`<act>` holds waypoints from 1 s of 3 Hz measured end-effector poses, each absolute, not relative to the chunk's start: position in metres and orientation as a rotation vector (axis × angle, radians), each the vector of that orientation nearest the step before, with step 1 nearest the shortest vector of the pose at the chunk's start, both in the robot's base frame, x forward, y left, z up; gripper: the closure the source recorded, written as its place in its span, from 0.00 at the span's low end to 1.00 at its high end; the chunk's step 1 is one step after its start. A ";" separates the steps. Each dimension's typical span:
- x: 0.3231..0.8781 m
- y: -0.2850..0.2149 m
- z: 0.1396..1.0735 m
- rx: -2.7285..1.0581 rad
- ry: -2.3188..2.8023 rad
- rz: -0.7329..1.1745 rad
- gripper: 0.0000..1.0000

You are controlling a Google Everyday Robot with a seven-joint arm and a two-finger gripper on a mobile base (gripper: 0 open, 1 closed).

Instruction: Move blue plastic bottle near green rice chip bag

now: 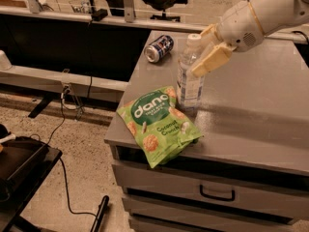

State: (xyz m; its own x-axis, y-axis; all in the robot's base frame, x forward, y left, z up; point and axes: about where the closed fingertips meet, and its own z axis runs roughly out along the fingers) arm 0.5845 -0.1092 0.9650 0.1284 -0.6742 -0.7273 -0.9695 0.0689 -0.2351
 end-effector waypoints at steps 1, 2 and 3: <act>0.585 -0.108 0.961 -1.703 1.615 0.541 0.35; 0.586 -0.111 0.959 -1.699 1.610 0.557 0.13; 0.588 -0.118 0.961 -1.682 1.590 0.548 0.00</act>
Offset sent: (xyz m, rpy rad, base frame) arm 0.0012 -0.0122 -0.0048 0.0139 0.0378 0.0323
